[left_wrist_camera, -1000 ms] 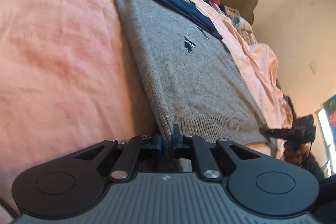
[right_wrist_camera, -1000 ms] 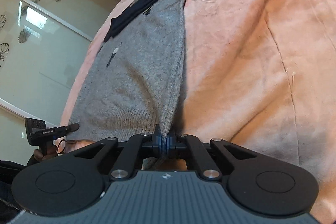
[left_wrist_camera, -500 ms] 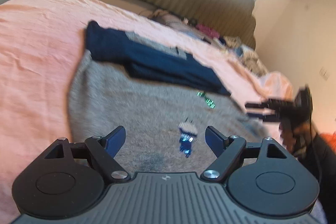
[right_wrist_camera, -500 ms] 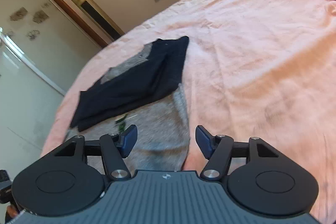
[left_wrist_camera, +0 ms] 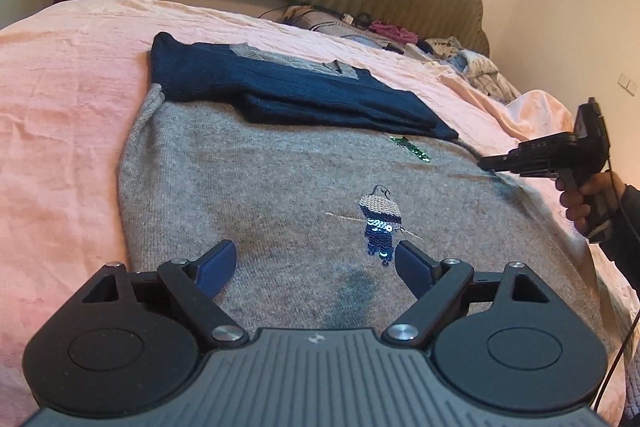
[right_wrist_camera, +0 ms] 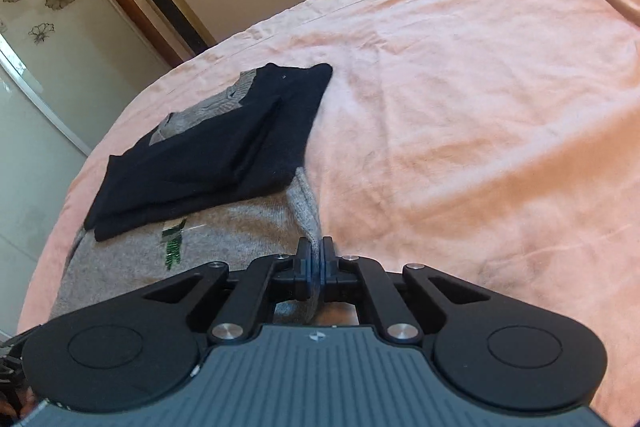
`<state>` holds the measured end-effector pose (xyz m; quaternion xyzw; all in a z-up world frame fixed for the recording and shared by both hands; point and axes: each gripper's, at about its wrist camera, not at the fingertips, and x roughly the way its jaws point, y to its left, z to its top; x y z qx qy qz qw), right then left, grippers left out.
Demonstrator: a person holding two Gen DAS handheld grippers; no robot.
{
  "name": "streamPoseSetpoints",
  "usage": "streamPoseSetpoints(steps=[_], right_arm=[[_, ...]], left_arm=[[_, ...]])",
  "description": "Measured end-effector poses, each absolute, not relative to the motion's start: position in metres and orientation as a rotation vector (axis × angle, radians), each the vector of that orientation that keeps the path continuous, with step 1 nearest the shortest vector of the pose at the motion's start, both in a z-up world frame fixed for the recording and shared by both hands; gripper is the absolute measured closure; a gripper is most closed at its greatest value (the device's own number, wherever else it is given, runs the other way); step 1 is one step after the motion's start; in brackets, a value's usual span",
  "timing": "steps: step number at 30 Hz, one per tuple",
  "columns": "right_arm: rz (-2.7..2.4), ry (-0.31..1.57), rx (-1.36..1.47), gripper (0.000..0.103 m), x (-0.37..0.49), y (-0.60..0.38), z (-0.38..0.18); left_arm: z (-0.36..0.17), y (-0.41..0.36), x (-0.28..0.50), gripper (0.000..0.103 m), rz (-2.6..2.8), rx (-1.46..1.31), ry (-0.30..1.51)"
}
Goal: Fold small clothes
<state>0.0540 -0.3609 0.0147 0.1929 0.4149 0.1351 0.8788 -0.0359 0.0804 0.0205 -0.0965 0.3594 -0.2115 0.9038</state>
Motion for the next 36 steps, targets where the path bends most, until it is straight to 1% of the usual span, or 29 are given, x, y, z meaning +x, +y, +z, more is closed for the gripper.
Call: streamPoseSetpoints(steps=[1, 3, 5, 7, 8, 9, 10, 11, 12, 13, 14, 17, 21, 22, 23, 24, 25, 27, 29, 30, 31, 32, 36], right_arm=[[0.248, 0.829, 0.378, 0.075, 0.046, -0.357, 0.024], [0.244, 0.754, 0.347, 0.064, 0.033, -0.345, 0.041], [0.321, 0.753, 0.369, 0.063, 0.030, -0.326, 0.045], [0.373, 0.774, 0.340, 0.045, 0.034, -0.298, 0.040], [0.370, 0.784, 0.301, 0.042, 0.037, -0.286, 0.035], [0.353, 0.800, 0.269, 0.040, 0.039, -0.276, 0.028], [0.322, 0.827, 0.242, 0.040, 0.043, -0.268, 0.018], [0.317, 0.798, 0.218, 0.040, 0.040, -0.267, 0.013], [0.308, 0.750, 0.168, 0.041, 0.034, -0.267, 0.009], [0.296, 0.700, 0.077, 0.044, 0.025, -0.268, 0.003], [0.272, 0.666, -0.007, 0.044, 0.017, -0.268, -0.001], [0.233, 0.663, 0.011, 0.044, 0.013, -0.284, 0.001], [0.162, 0.700, -0.064, 0.042, 0.012, -0.266, 0.013], [0.139, 0.695, -0.031, 0.036, 0.006, -0.262, 0.020], [0.156, 0.673, 0.001, 0.034, -0.003, -0.258, 0.027], [0.215, 0.651, 0.022, 0.029, -0.012, -0.249, 0.032], [0.275, 0.643, 0.027, 0.019, -0.017, -0.237, 0.035], [0.351, 0.667, -0.010, 0.009, -0.021, -0.211, 0.031], [0.360, 0.715, -0.088, 0.009, -0.018, -0.193, 0.018], [0.338, 0.750, -0.120, 0.009, -0.014, -0.190, 0.008], [0.330, 0.732, -0.135, 0.002, -0.016, -0.196, -0.001], [0.336, 0.708, -0.124, 0.000, -0.020, -0.207, -0.005], [0.249, 0.708, -0.054, 0.000, -0.029, -0.253, 0.000]], left_arm=[[0.026, 0.081, -0.034, 0.016, -0.436, -0.197, 0.746], [0.038, 0.082, -0.031, 0.016, -0.441, -0.224, 0.706], [0.045, 0.076, -0.018, 0.015, -0.443, -0.231, 0.688], [0.044, 0.065, 0.000, 0.014, -0.427, -0.205, 0.692], [0.039, 0.059, 0.012, 0.014, -0.417, -0.181, 0.706], [0.031, 0.055, 0.022, 0.014, -0.383, -0.156, 0.738], [0.022, 0.052, 0.030, 0.015, -0.340, -0.130, 0.785], [0.017, 0.051, 0.028, 0.014, -0.330, -0.070, 0.748], [0.013, 0.049, 0.024, 0.010, -0.310, 0.010, 0.729], [0.008, 0.048, 0.019, 0.010, -0.285, 0.101, 0.722], [0.010, 0.053, 0.016, 0.010, -0.290, 0.096, 0.724], [0.009, 0.068, 0.012, 0.010, -0.263, 0.087, 0.727], [0.018, 0.068, 0.001, 0.010, -0.183, 0.091, 0.728], [0.023, 0.068, -0.004, 0.010, -0.187, 0.063, 0.729], [0.027, 0.068, -0.011, 0.009, -0.214, 0.027, 0.730], [0.031, 0.066, -0.016, 0.009, -0.250, -0.016, 0.730], [0.033, 0.061, -0.020, 0.008, -0.284, -0.047, 0.731], [0.030, 0.043, -0.021, 0.007, -0.325, -0.026, 0.756], [0.021, 0.027, -0.020, 0.007, -0.314, 0.061, 0.784], [0.015, 0.022, -0.022, 0.004, -0.303, 0.119, 0.782], [0.012, 0.024, -0.027, 0.003, -0.311, 0.148, 0.753], [0.011, 0.031, -0.030, 0.003, -0.326, 0.144, 0.751], [0.011, 0.063, -0.043, 0.001, -0.325, 0.138, 0.756]])
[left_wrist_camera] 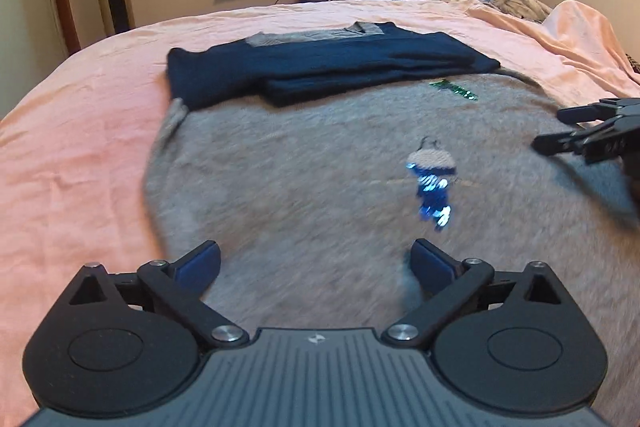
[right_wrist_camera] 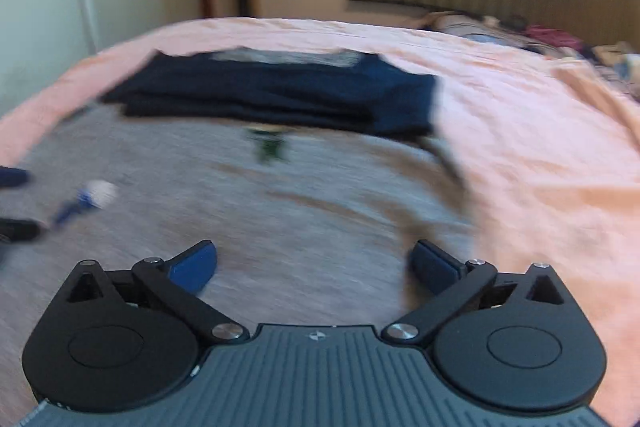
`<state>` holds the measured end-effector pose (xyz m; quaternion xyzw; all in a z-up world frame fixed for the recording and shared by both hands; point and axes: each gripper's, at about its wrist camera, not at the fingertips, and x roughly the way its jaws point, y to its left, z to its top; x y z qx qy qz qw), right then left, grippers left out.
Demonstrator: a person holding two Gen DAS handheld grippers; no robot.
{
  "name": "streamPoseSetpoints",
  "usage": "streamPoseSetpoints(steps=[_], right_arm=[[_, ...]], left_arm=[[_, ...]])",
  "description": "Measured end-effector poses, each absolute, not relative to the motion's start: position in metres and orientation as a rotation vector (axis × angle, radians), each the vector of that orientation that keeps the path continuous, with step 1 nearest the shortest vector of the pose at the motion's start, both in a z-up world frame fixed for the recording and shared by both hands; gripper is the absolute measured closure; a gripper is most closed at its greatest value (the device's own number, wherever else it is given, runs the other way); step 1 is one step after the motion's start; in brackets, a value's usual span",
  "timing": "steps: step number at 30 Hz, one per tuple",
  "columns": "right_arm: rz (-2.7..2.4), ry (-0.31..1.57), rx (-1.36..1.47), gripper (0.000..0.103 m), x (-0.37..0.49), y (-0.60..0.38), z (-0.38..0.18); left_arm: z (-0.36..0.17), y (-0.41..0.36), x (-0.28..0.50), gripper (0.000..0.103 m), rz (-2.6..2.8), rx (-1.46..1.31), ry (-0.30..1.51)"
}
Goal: Fold small clothes
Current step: 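Open both tools and move them back over the folded sweater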
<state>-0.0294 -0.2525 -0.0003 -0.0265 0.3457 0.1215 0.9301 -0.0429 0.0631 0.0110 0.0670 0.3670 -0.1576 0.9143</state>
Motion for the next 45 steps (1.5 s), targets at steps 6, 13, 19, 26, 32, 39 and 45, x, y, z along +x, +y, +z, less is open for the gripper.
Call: streamPoseSetpoints(steps=[6, 13, 19, 26, 32, 39, 45], right_arm=[[0.184, 0.756, -0.095, 0.005, -0.034, -0.236, 0.013], [0.329, 0.740, -0.155, 0.000, -0.056, -0.183, 0.016], [0.267, 0.716, -0.085, 0.000, -0.074, -0.236, 0.002], [0.220, 0.720, -0.110, 0.000, -0.080, -0.239, 0.005], [0.301, 0.683, -0.037, 0.000, -0.108, -0.213, 0.032], [0.316, 0.722, -0.101, 0.000, -0.125, -0.218, 0.006], [0.253, 0.749, -0.058, 0.000, -0.152, -0.245, 0.018]], left_arm=[[0.023, 0.056, -0.061, 0.001, -0.244, 0.150, 0.738], [0.032, 0.018, -0.082, 0.001, -0.406, 0.151, 0.731], [0.014, 0.053, -0.090, 0.000, -0.365, 0.154, 0.774], [0.019, 0.056, -0.101, 0.000, -0.317, 0.151, 0.749], [0.037, 0.045, -0.122, 0.000, -0.367, 0.023, 0.739], [0.015, 0.038, -0.138, 0.000, -0.368, 0.156, 0.759], [0.032, 0.077, -0.162, 0.000, -0.327, 0.046, 0.745]])
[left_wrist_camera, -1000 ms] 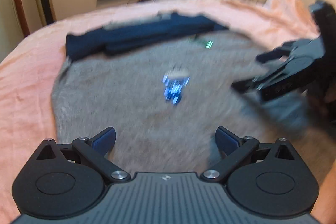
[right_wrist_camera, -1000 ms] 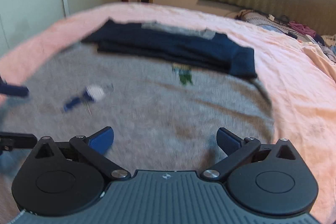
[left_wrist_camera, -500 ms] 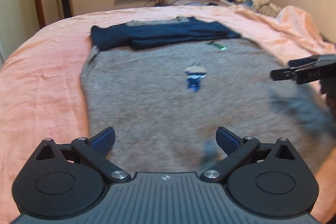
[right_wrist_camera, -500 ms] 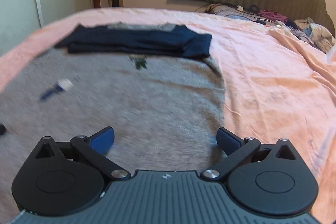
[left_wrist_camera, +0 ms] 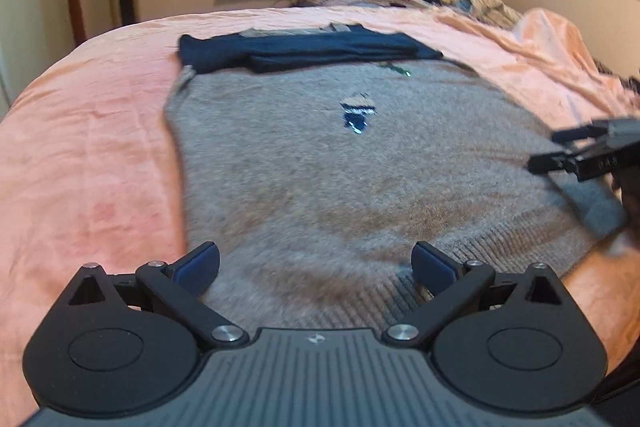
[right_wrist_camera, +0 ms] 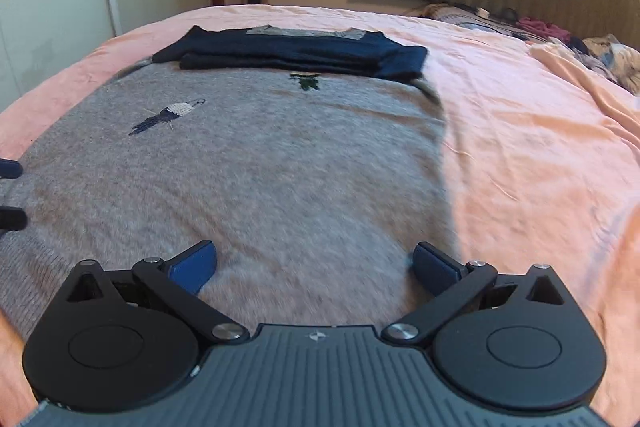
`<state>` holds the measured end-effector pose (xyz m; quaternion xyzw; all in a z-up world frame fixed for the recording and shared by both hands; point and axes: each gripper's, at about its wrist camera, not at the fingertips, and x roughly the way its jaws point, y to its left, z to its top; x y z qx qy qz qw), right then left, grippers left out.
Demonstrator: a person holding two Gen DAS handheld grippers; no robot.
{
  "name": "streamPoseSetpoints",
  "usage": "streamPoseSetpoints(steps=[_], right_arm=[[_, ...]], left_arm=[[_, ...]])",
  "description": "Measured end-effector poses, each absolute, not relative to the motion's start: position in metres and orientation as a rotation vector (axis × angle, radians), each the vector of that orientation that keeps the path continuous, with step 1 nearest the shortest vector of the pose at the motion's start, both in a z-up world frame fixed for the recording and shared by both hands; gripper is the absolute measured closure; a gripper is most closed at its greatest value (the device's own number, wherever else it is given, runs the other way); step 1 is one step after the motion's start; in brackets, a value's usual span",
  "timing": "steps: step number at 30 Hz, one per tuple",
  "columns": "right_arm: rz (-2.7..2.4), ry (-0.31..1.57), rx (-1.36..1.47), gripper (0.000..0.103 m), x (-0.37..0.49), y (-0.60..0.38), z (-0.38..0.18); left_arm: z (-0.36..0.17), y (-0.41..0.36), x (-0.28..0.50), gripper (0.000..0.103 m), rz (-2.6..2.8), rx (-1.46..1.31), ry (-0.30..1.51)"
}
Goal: Fold small clothes
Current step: 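Open both tools and move them back over the folded sweater, then pinch the grey hem edge with the left tool while the right tool pinches it too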
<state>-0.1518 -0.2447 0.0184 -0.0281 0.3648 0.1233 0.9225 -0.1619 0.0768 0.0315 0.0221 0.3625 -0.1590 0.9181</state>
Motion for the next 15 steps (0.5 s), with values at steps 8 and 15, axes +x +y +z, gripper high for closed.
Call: streamPoseSetpoints(steps=[8, 15], right_arm=[[0.272, 0.763, 0.172, 0.000, -0.184, -0.284, 0.038], [0.301, 0.863, 0.539, 0.000, -0.188, -0.342, 0.021]], left_arm=[[0.027, 0.152, -0.168, 0.000, -0.293, -0.479, 0.839], [0.008, 0.172, -0.162, 0.000, -0.479, -0.879, 0.920]])
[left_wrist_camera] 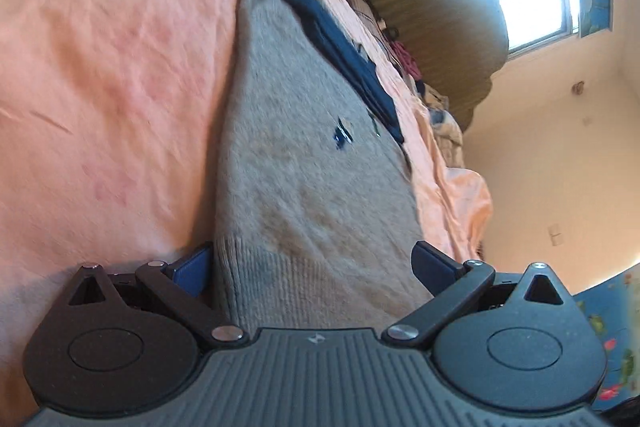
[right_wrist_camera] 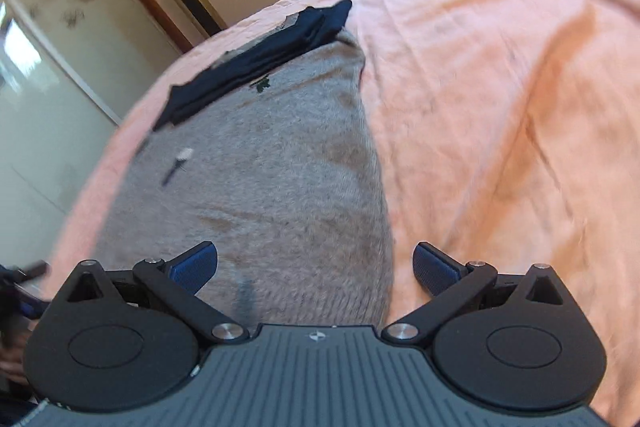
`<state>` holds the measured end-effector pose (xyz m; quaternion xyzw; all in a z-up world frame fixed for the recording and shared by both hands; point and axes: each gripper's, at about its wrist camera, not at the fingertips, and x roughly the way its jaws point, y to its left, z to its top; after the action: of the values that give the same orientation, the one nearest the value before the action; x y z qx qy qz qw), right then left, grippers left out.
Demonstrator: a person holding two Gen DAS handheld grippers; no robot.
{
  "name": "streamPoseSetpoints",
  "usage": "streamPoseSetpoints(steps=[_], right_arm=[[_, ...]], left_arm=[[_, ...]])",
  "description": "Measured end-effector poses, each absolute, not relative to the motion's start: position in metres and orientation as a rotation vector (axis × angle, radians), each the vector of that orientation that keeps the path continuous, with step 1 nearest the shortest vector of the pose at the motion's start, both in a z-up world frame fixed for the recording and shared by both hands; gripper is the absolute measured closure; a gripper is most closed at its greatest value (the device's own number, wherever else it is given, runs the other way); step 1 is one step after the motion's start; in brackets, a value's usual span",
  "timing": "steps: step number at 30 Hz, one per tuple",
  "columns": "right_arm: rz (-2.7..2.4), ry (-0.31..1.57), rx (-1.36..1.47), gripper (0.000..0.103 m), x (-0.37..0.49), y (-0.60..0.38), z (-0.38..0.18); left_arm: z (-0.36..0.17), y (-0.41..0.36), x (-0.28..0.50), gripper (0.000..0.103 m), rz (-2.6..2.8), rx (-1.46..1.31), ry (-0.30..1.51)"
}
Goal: Fold small clothes
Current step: 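Pinch the grey hem edge with the left tool while the right tool pinches it too, then lift the grey hem with both tools and fold it over the body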
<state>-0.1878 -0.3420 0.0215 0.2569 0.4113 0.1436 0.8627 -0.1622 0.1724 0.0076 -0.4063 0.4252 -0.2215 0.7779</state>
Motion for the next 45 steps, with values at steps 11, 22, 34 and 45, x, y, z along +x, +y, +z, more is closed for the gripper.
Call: streamPoseSetpoints(steps=[11, 22, 34, 45], right_arm=[[0.519, 1.012, 0.716, 0.000, -0.197, -0.345, 0.012], [0.515, 1.023, 0.811, 0.034, -0.190, -0.362, 0.002], [0.515, 0.992, 0.694, 0.092, -0.186, -0.357, 0.009], [0.610, 0.641, 0.796, 0.092, -0.053, -0.363, 0.062]], left_arm=[[0.003, 0.148, -0.160, 0.000, -0.618, -0.852, 1.003], [-0.006, 0.155, -0.152, 0.043, -0.532, -0.868, 1.047], [0.023, 0.154, -0.144, 0.094, -0.569, -0.696, 0.986], [0.082, 0.164, -0.020, 0.094, -0.574, -0.704, 0.679]])
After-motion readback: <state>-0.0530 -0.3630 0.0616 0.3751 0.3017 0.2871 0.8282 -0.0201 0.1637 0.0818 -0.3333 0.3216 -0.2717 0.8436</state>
